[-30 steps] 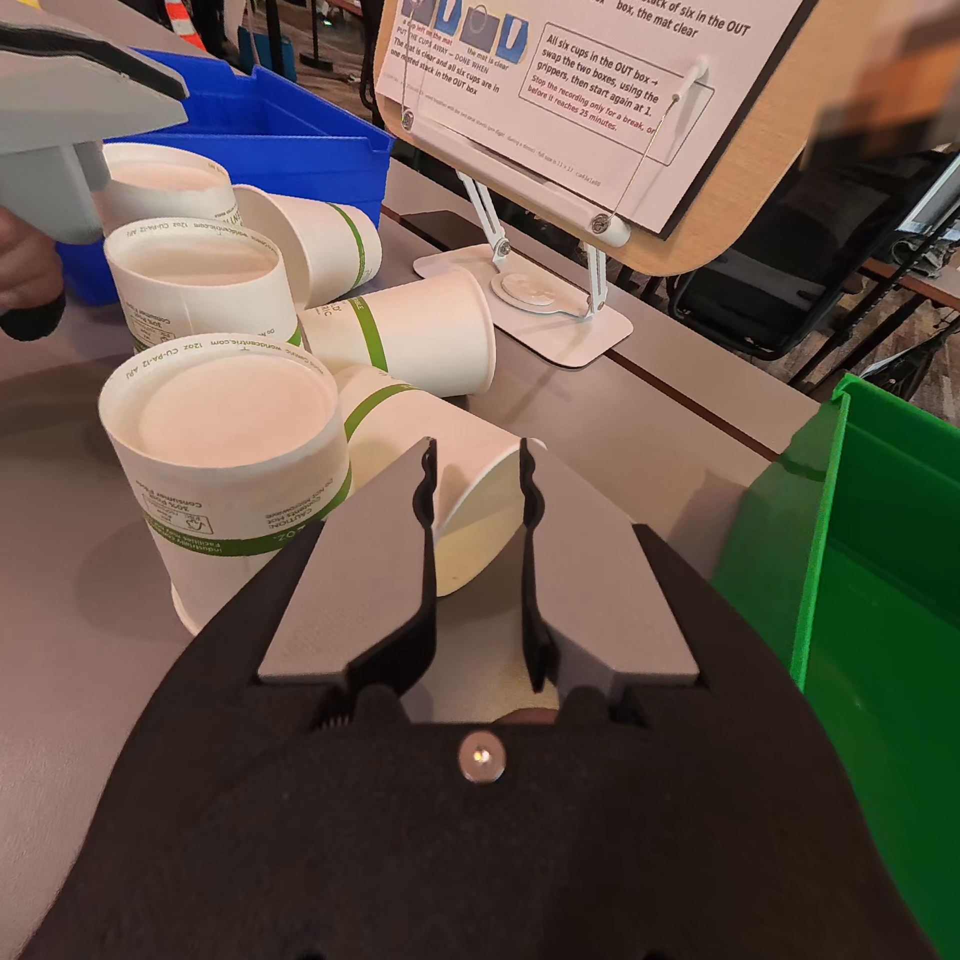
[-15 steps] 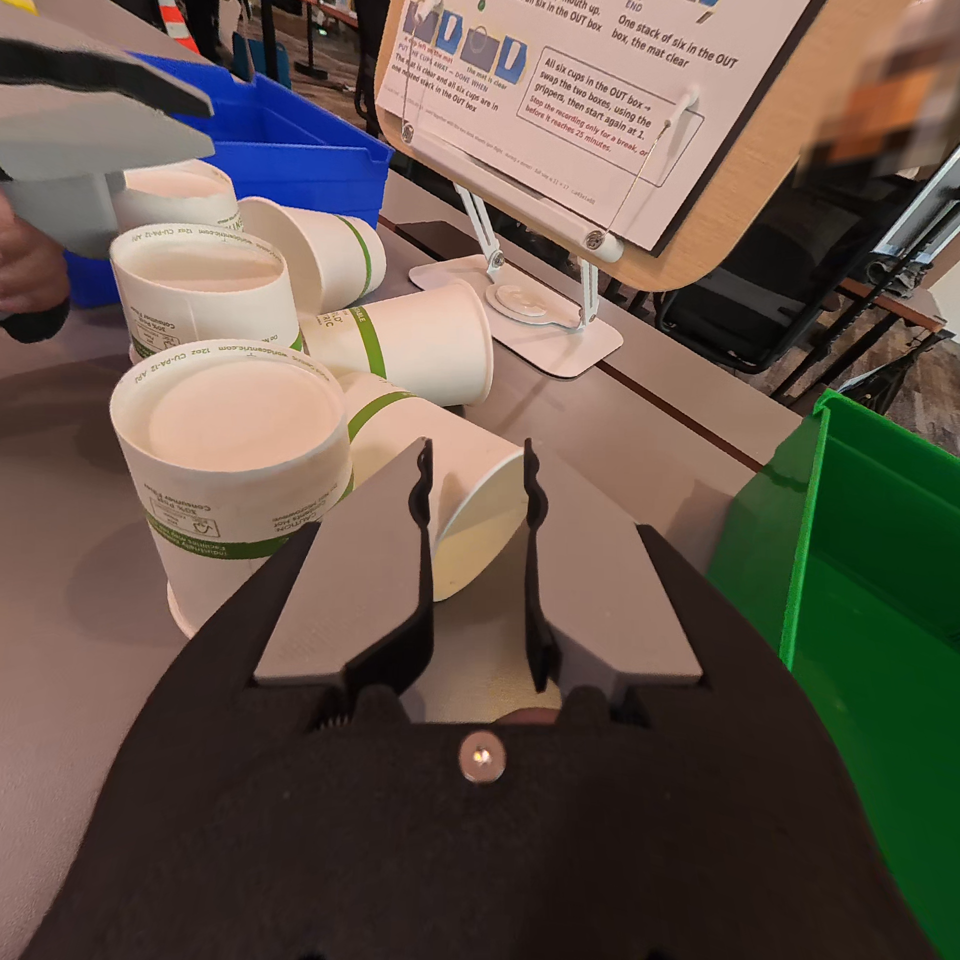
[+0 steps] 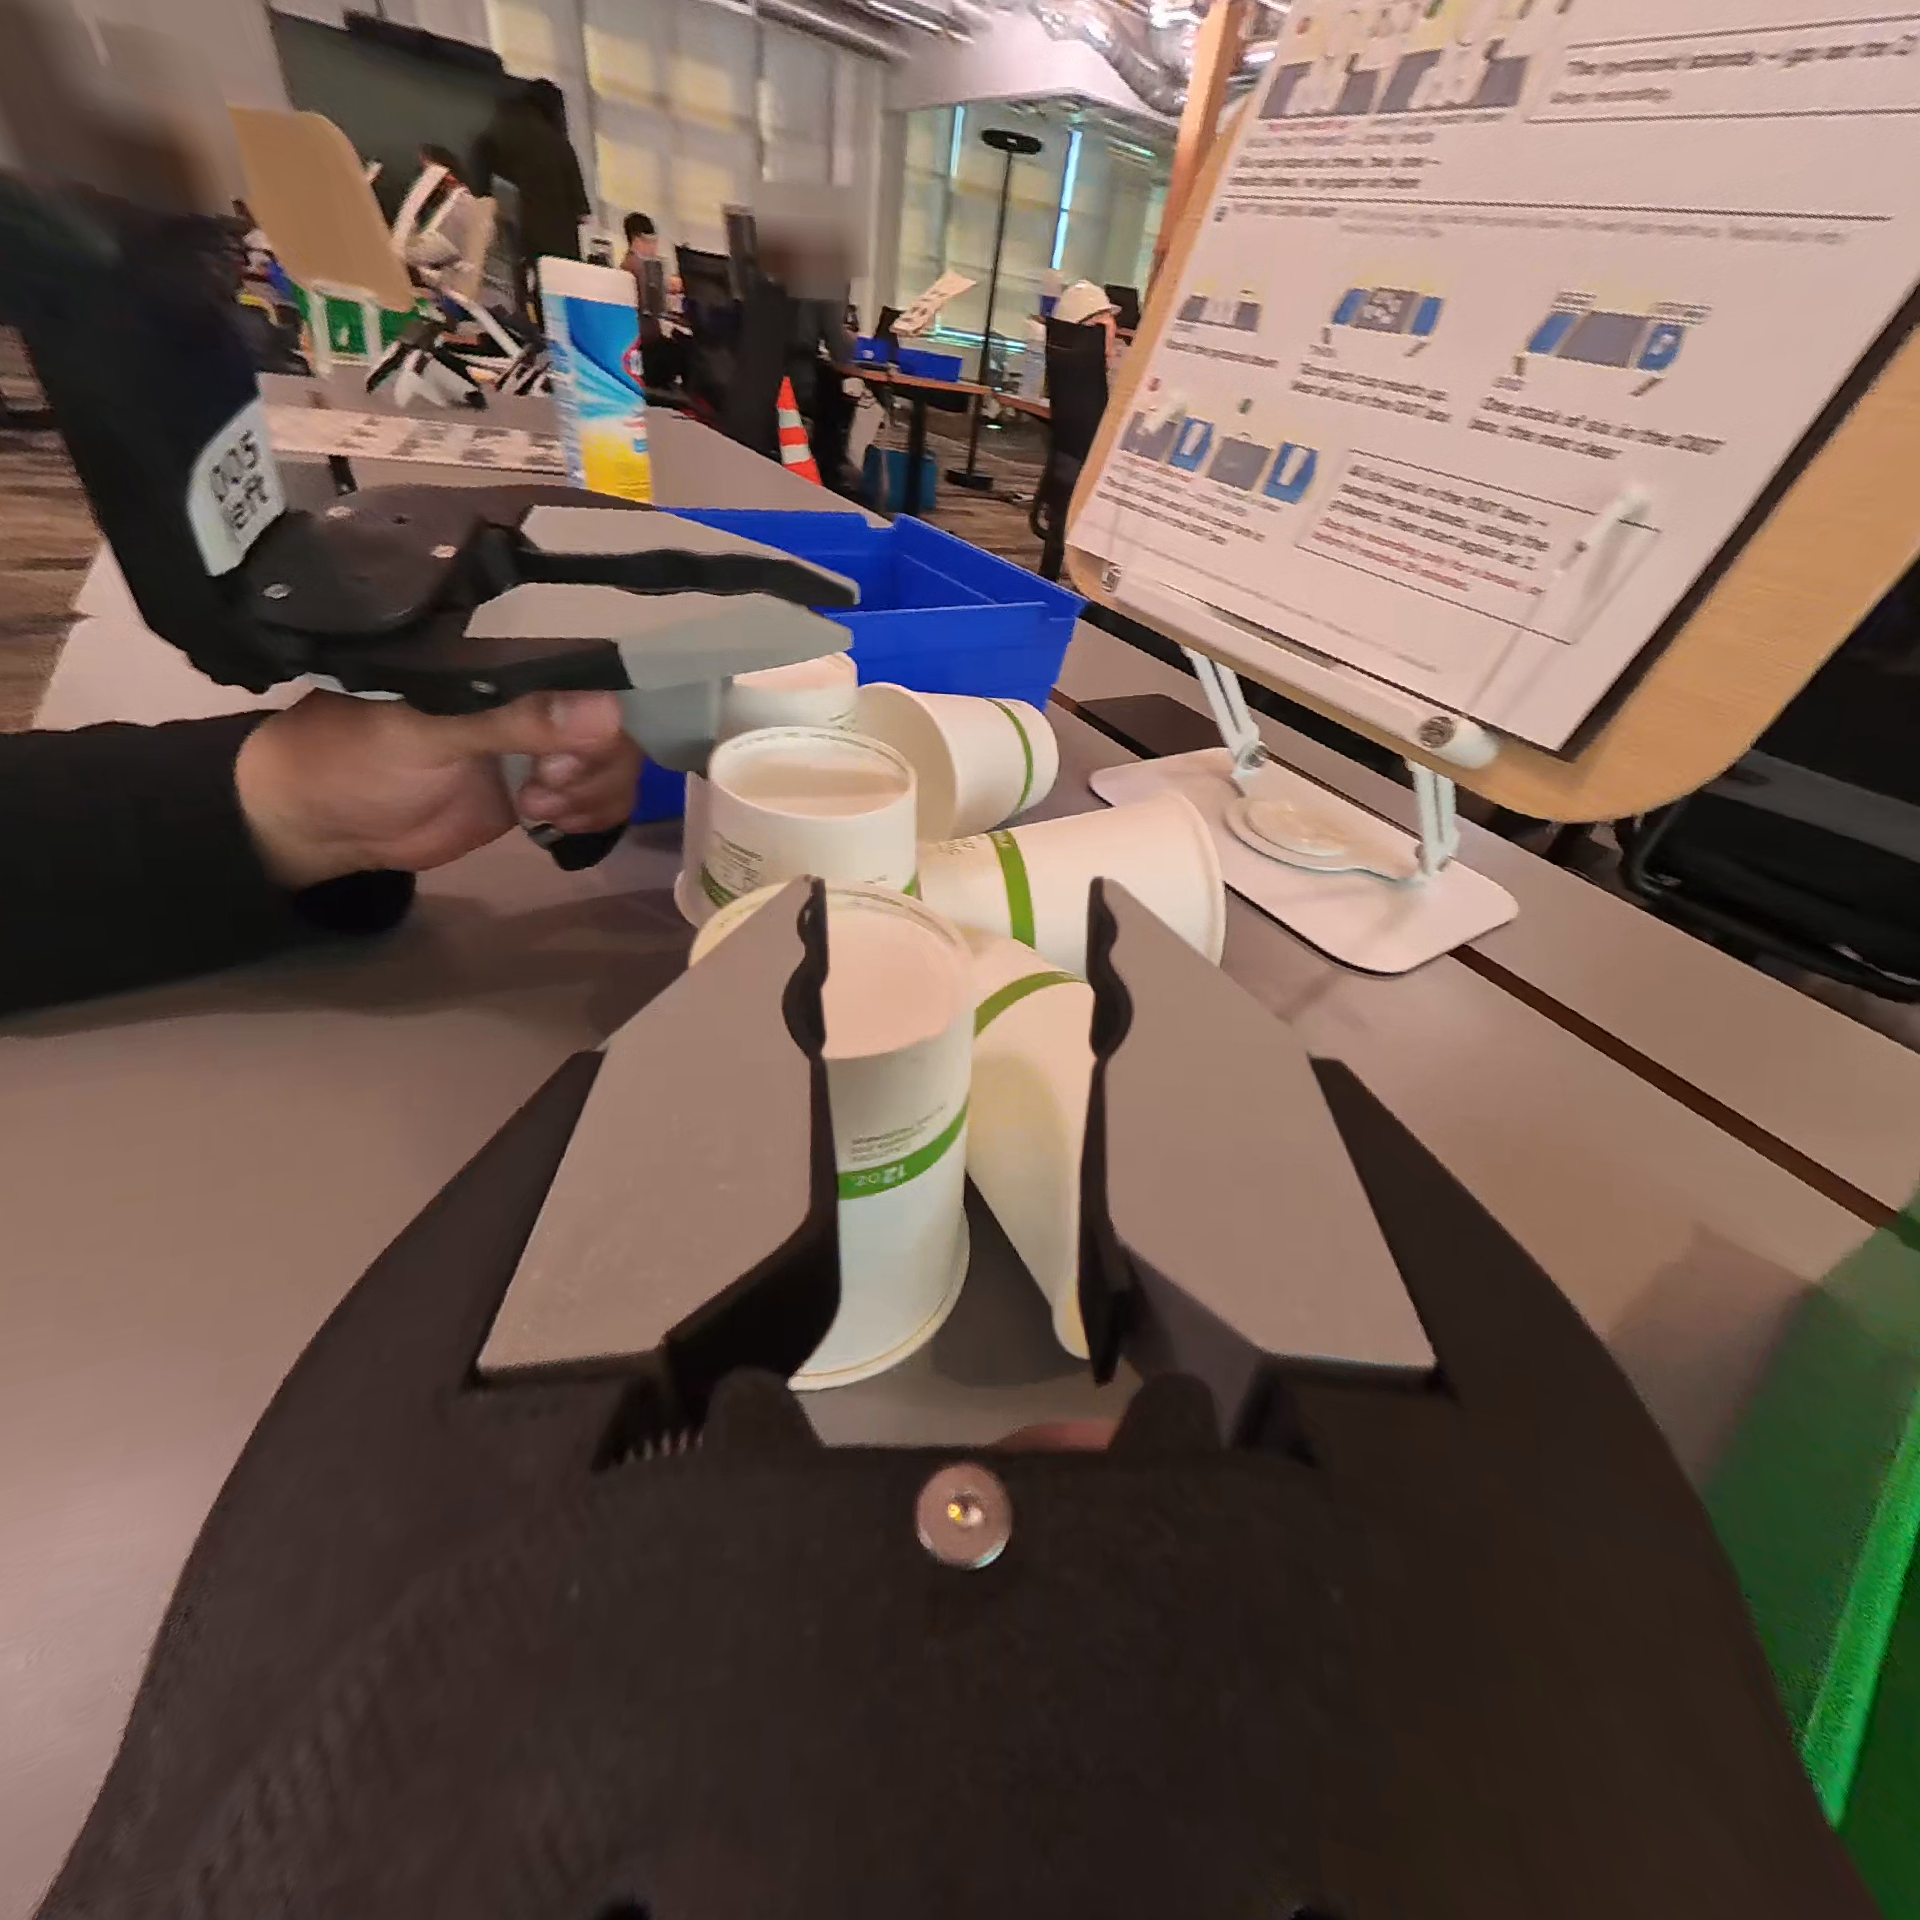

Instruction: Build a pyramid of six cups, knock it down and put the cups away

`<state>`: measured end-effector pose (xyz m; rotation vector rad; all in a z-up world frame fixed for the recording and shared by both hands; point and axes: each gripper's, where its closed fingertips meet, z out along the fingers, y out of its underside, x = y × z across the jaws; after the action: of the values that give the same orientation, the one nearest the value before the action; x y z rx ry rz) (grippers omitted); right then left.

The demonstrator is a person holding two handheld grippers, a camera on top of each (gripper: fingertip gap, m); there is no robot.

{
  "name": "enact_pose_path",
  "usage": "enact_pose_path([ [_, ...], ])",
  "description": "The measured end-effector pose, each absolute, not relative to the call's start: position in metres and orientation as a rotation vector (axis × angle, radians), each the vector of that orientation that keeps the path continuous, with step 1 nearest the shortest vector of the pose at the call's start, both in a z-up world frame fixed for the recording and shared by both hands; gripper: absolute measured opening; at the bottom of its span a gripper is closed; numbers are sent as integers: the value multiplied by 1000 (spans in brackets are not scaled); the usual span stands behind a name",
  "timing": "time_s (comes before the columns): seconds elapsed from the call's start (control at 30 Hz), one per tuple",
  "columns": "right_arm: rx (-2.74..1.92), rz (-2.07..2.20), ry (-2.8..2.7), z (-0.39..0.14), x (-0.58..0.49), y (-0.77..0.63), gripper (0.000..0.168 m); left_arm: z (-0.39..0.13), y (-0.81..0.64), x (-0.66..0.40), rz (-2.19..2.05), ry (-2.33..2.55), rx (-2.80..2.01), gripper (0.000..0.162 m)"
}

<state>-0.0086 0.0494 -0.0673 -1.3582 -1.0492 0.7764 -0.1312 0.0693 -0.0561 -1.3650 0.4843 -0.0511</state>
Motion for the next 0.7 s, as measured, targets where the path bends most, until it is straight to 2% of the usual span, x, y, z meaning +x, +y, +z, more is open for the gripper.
enact_pose_path([
  [0.1,-1351,756,-1108,-71,-14,42,54,-55,69,-134,-57,468,-1368,14],
  [0.23,-1339,725,-1209,-79,-20,32,54,-57,71,-136,-56,459,-1377,14],
  [0.33,-1320,635,-1276,-85,-22,29,50,-57,71,-136,-51,461,-1381,13],
  [0.43,-1291,623,-1324,-86,-23,22,39,-57,71,-137,-46,461,-1382,13],
  [0.57,-1247,712,-1417,-87,-27,0,41,-58,71,-137,-47,457,-1385,13],
  [0.63,-1299,663,-1425,-96,-28,7,32,-57,71,-137,-44,460,-1382,13],
  [0.67,-1330,612,-1428,-103,-28,13,19,-57,70,-137,-42,461,-1378,13],
  [0.7,-1339,595,-1427,-105,-28,16,14,-56,70,-136,-40,463,-1375,13],
])
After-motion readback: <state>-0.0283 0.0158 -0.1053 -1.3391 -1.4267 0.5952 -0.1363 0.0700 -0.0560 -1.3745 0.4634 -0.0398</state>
